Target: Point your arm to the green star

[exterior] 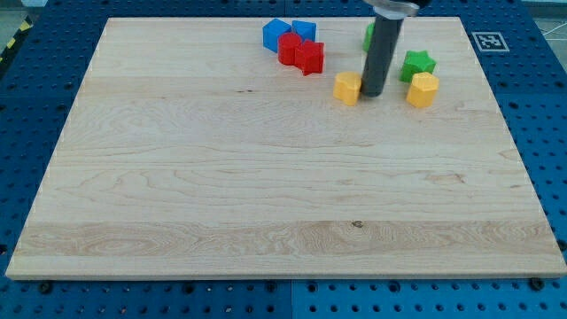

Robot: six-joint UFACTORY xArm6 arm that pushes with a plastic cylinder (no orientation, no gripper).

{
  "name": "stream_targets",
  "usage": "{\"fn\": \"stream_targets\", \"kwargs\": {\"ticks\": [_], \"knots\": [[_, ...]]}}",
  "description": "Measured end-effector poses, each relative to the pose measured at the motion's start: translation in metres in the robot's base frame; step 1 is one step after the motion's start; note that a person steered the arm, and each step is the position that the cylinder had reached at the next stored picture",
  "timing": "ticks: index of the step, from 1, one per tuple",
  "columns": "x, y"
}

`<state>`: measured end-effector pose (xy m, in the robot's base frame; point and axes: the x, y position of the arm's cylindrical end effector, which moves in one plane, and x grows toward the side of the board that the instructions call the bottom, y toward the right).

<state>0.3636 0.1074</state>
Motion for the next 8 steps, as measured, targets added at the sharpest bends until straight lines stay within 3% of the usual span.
{"fn": "stream_targets", "kwargs": {"ticks": [2, 3, 4, 8], "knots": [[0.005, -0.053], [0.008, -0.046], [0.007, 0.002], [-0.024, 0.002]]}}
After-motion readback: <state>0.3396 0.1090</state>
